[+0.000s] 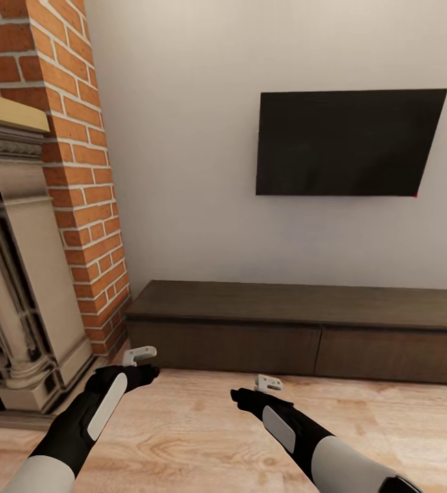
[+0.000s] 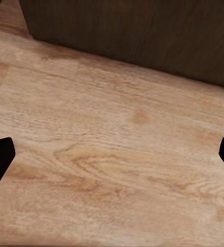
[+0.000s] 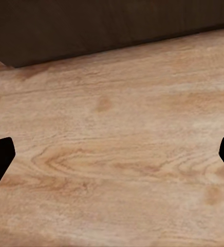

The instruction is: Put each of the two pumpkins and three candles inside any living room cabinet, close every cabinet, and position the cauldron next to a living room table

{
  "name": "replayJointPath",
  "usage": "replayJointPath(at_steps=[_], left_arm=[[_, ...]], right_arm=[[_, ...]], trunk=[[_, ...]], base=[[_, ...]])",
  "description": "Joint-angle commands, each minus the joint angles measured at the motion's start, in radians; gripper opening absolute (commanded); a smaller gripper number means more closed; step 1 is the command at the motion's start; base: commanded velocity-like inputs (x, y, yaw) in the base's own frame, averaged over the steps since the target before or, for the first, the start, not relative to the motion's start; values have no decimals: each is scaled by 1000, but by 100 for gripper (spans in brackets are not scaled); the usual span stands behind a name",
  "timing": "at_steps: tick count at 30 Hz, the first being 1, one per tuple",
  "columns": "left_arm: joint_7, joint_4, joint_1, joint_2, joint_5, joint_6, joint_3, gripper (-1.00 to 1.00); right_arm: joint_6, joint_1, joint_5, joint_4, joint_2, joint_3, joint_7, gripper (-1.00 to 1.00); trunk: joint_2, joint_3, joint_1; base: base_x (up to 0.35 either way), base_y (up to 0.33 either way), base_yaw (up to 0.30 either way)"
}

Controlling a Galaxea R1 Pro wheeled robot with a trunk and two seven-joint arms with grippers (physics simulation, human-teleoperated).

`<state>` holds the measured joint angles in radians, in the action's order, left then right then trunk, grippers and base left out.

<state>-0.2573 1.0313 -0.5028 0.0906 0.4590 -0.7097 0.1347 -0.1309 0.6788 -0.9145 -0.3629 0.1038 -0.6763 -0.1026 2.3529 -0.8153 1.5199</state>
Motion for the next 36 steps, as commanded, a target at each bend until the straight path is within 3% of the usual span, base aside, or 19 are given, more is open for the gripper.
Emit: replayJointPath(at_steps=[1,9,12,15,20,36], left_arm=[[-10,1,-1,1,10,-2,3,100],[-10,1,-1,0,10,-2,3,100],[-10,-1,-1,0,10,-2,3,100],[-10,-3,-2,-1,10,-3,3,100],[-10,-5,-1,-3,10,-2,3,100],[-10,-7,-1,-4,10,-2,5,100]], right_arm=[[-2,1,-7,-2,-1,-8,-8,100],[1,1,-9,-3,-4,-6,-3,100],[2,1,-10,-4,-4,-6,28,100],[1,1,-44,-3,-15,-7,75,100],[3,1,-86,0,-26,-8,91,100],[10,1,-92,1,-27,-8,93,100]], trunk=[[-7,0,-4],[-63,13,-35],[-84,18,-46],[-105,22,-58],[-140,30,-77],[-252,53,-138]], base=[[0,0,112],[0,0,91],[0,0,56],[0,0,13],[0,0,-32],[0,0,-82]])
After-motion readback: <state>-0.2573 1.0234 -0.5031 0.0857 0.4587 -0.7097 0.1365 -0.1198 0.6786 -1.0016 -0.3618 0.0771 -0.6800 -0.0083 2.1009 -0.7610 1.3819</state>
